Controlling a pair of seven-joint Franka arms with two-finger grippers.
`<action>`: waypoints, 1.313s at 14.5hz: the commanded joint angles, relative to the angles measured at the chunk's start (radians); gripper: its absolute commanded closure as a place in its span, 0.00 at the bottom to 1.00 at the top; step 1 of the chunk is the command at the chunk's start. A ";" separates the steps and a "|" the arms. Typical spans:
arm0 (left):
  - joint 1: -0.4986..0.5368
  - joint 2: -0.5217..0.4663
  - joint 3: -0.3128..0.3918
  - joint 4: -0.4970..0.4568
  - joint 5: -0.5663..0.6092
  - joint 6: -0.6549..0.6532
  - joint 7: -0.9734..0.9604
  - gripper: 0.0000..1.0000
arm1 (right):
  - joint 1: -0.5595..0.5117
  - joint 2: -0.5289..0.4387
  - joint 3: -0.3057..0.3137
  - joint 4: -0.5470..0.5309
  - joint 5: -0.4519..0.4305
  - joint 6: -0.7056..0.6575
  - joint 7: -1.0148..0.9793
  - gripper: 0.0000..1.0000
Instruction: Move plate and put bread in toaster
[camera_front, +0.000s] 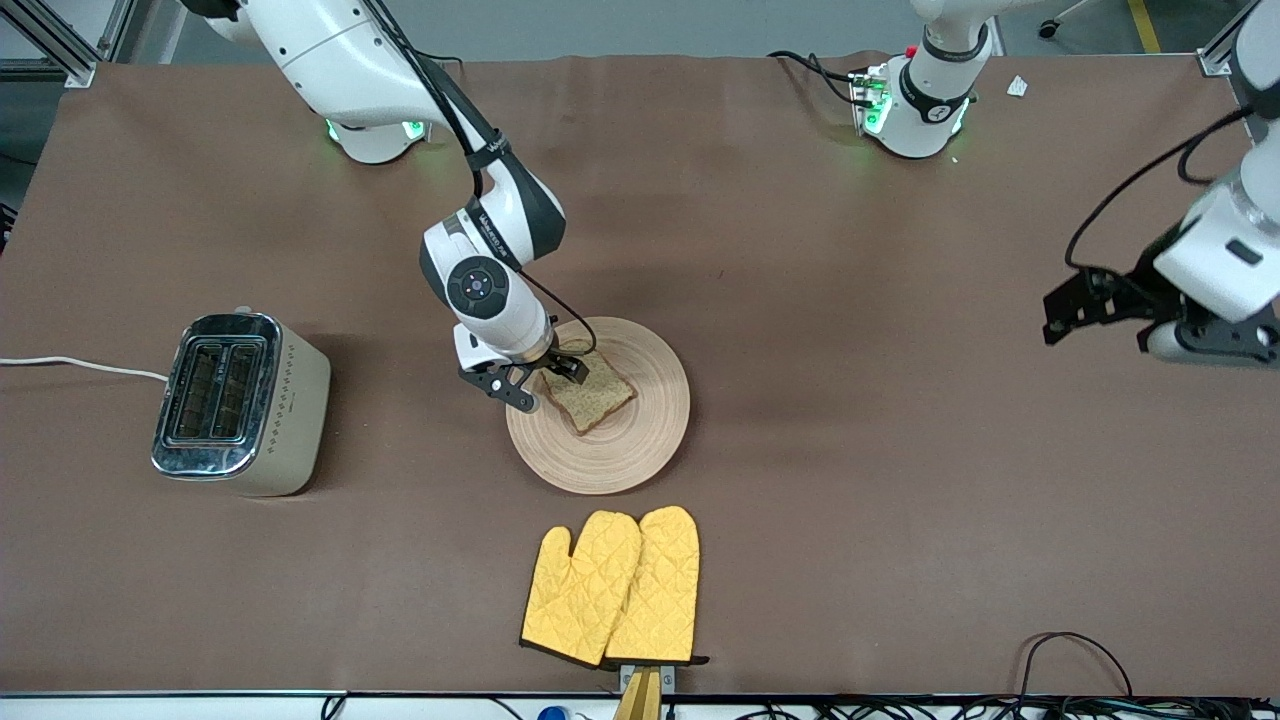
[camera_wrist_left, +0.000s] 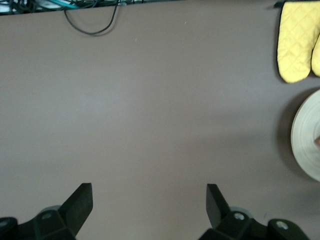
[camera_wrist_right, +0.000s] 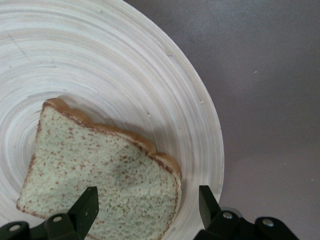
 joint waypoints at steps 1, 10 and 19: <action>-0.120 -0.087 0.135 -0.031 0.009 -0.088 0.004 0.00 | 0.011 0.011 -0.009 -0.015 0.006 0.033 0.014 0.19; -0.222 -0.219 0.267 -0.129 -0.007 -0.197 -0.008 0.00 | 0.012 0.017 -0.009 -0.007 0.003 0.033 0.014 0.91; -0.214 -0.212 0.258 -0.129 -0.008 -0.197 -0.011 0.00 | -0.004 0.008 -0.012 0.219 -0.017 -0.237 -0.003 1.00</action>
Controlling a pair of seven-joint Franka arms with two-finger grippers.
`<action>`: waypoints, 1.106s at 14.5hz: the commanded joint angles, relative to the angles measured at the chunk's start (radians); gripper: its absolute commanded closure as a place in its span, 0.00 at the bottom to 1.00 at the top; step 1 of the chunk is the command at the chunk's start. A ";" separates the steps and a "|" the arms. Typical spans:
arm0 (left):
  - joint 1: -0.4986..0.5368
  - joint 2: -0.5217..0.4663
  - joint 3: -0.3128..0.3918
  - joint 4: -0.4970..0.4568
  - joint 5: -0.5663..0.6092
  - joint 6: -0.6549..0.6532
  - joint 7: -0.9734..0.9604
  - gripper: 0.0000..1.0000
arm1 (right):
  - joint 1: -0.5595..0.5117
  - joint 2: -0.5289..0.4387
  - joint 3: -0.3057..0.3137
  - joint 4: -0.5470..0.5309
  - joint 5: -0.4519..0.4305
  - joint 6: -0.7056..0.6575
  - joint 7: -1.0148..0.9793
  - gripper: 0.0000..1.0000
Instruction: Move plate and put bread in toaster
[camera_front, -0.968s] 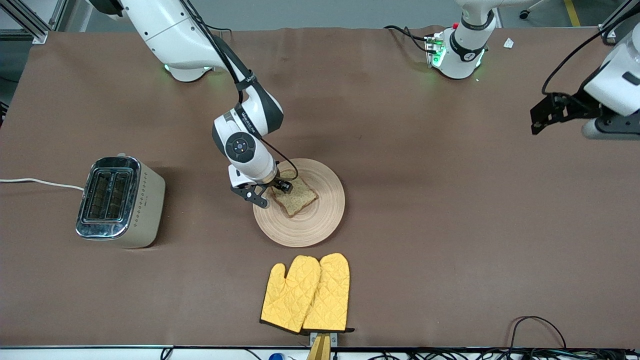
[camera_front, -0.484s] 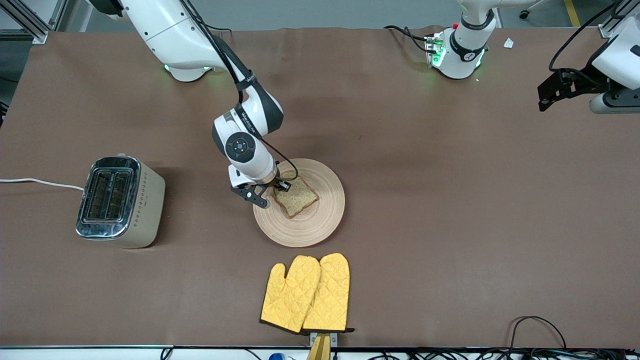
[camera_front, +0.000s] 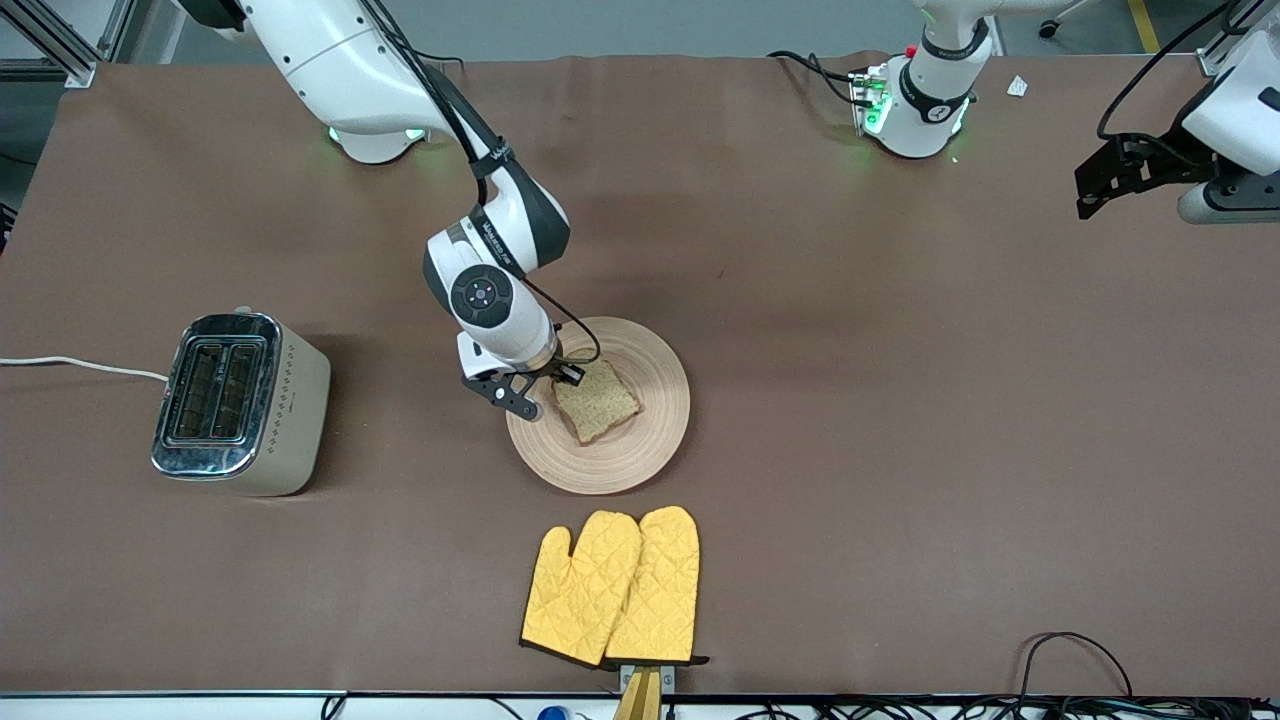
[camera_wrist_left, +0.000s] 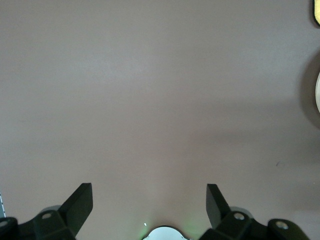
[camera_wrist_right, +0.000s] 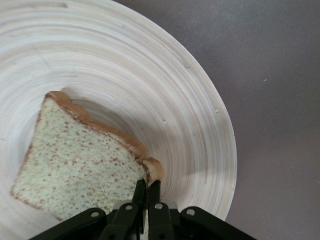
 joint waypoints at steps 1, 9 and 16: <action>-0.004 -0.013 0.003 -0.018 -0.017 0.006 -0.009 0.00 | -0.014 -0.011 -0.008 0.168 -0.030 -0.198 -0.018 1.00; -0.001 0.001 0.005 -0.017 -0.076 0.016 -0.009 0.00 | -0.215 -0.103 -0.008 0.331 -0.126 -0.614 -0.484 1.00; -0.004 0.011 0.003 -0.014 -0.075 0.027 -0.009 0.00 | -0.336 -0.132 -0.011 0.429 -0.476 -0.891 -0.977 1.00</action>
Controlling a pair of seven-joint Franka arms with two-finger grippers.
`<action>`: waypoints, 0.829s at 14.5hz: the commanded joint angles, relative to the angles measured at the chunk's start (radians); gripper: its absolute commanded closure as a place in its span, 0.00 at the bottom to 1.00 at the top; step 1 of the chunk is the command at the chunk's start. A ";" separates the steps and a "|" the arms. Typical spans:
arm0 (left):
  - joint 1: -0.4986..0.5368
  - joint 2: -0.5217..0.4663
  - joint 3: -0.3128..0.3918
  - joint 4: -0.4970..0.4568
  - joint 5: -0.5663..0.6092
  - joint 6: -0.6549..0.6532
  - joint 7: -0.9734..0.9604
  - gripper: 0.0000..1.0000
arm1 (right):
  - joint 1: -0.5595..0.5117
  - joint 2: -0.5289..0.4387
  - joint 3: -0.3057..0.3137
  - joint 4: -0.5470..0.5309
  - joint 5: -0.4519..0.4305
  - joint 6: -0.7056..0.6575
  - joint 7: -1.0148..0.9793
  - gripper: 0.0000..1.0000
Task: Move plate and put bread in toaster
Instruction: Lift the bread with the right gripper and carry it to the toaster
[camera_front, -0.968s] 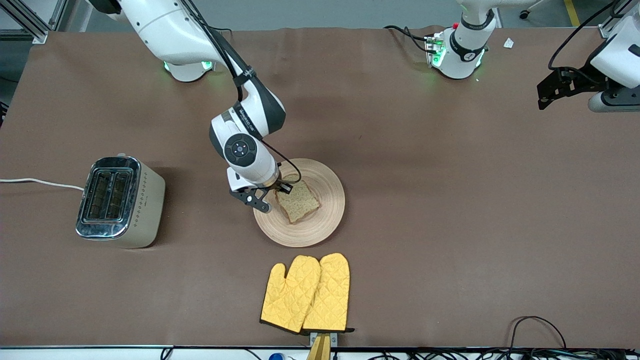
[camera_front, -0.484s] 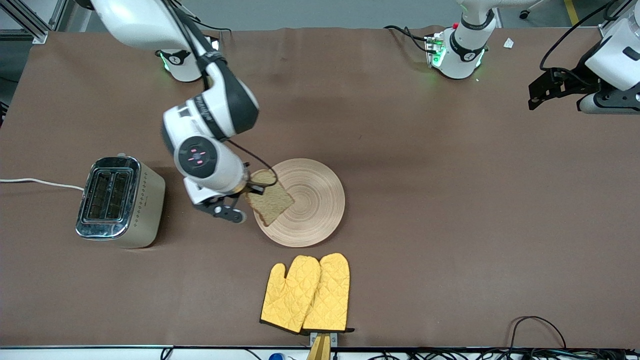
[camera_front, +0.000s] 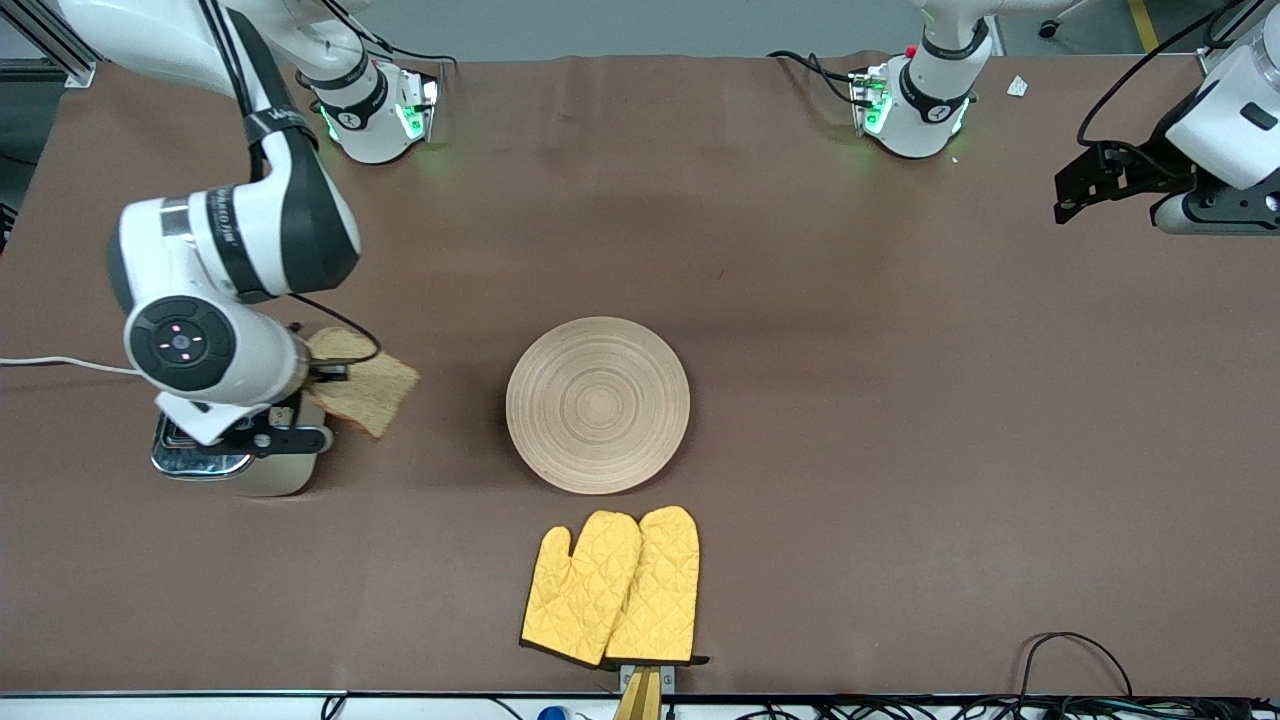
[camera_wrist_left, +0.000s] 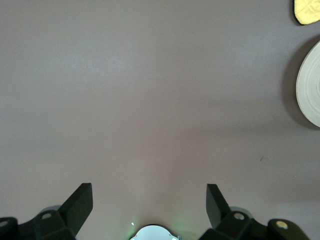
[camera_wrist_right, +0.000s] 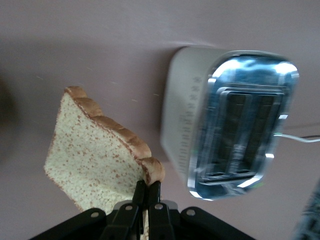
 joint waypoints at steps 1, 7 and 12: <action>-0.004 -0.004 0.005 -0.005 -0.012 0.017 -0.009 0.00 | -0.013 -0.014 0.015 0.044 -0.152 -0.087 -0.136 1.00; -0.003 -0.004 0.003 -0.005 -0.012 0.014 -0.011 0.00 | 0.001 -0.014 0.020 0.007 -0.481 -0.143 -0.273 1.00; -0.012 0.016 0.003 0.001 -0.013 0.018 -0.012 0.00 | -0.016 0.013 0.020 -0.043 -0.565 -0.120 -0.262 1.00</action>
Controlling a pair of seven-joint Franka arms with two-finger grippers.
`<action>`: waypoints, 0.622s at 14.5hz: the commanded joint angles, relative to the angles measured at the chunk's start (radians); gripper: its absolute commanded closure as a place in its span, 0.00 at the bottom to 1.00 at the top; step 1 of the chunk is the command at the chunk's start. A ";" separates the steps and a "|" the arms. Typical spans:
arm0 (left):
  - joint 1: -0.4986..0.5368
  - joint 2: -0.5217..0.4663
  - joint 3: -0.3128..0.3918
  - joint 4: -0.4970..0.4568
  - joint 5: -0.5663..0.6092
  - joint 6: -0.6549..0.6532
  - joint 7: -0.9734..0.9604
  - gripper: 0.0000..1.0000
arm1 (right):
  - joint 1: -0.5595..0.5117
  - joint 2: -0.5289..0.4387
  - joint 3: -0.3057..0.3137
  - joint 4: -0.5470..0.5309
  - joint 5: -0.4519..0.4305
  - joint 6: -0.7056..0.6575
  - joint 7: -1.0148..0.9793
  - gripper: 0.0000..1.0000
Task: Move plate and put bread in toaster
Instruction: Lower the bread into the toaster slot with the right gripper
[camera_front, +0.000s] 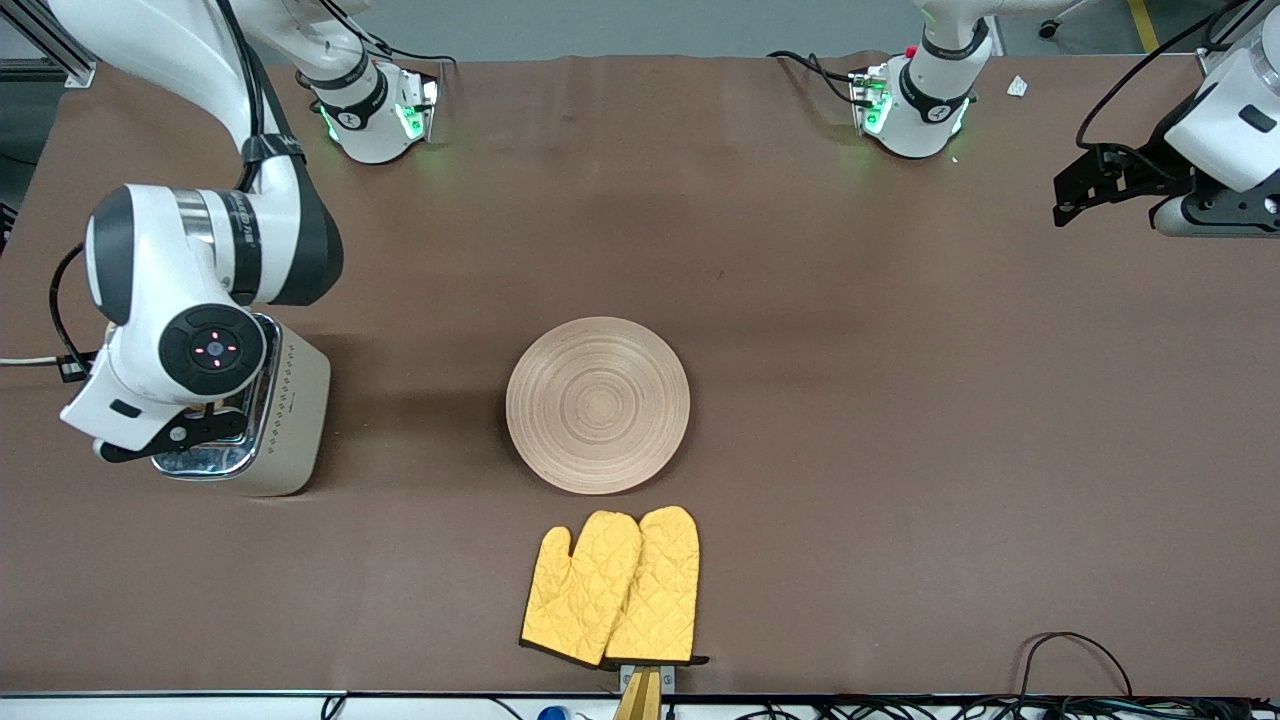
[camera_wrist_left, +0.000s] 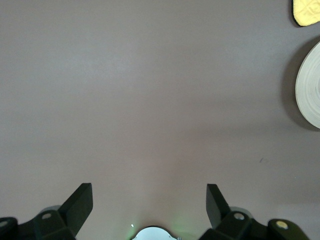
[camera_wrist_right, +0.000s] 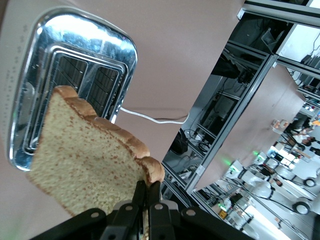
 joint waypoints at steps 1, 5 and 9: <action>-0.012 0.016 0.003 0.013 -0.013 0.022 -0.012 0.00 | -0.010 0.018 0.008 -0.047 -0.057 0.010 -0.003 0.99; -0.015 0.018 -0.009 0.011 -0.013 0.027 -0.014 0.00 | -0.026 0.063 0.006 -0.050 -0.061 0.016 -0.001 0.98; -0.007 0.016 -0.012 0.014 -0.013 0.027 -0.014 0.00 | -0.021 0.066 0.006 -0.087 -0.077 0.045 0.045 0.98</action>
